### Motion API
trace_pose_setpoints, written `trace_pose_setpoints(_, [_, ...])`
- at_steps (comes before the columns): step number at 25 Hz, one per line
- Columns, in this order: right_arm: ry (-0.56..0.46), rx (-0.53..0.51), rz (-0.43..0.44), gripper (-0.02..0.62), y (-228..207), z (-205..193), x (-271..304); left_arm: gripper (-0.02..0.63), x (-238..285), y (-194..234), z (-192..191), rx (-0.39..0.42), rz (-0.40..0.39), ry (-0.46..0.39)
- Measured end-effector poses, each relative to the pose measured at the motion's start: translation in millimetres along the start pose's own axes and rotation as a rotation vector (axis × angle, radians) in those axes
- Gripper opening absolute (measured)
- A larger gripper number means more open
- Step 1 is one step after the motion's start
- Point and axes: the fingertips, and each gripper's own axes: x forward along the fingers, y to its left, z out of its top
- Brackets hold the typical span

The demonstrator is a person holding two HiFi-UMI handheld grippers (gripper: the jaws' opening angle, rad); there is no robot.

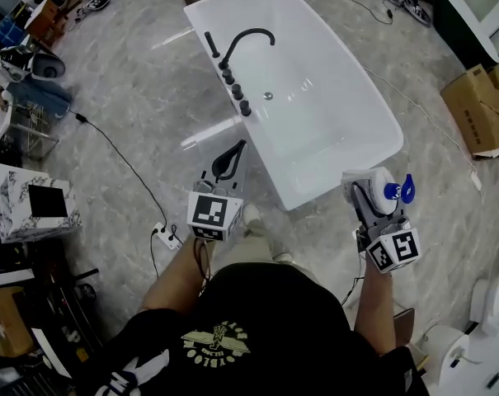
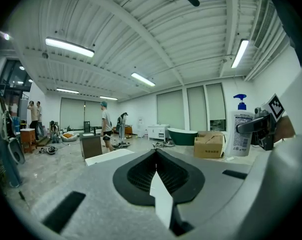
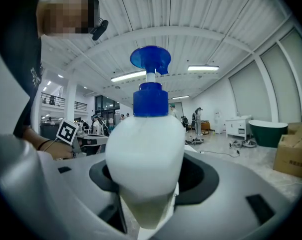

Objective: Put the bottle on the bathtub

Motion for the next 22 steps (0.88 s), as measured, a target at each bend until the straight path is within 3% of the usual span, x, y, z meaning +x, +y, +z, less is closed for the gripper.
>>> trace_pose_setpoints(10, [0.041,-0.025,-0.031,0.265,-15,4,67,0.009,61,52,-10,-0.018,-0.033,0.014])
trace_pose_setpoints(17, [0.06,-0.057,-0.011,0.264,-23,-7,108,0.009,80,63,-26,-0.035,-0.045,0.033])
trace_pose_setpoints(22, [0.056,-0.06,0.068,0.264,-34,-25,141,0.009,86,76,-35,0.039,-0.012,0.022])
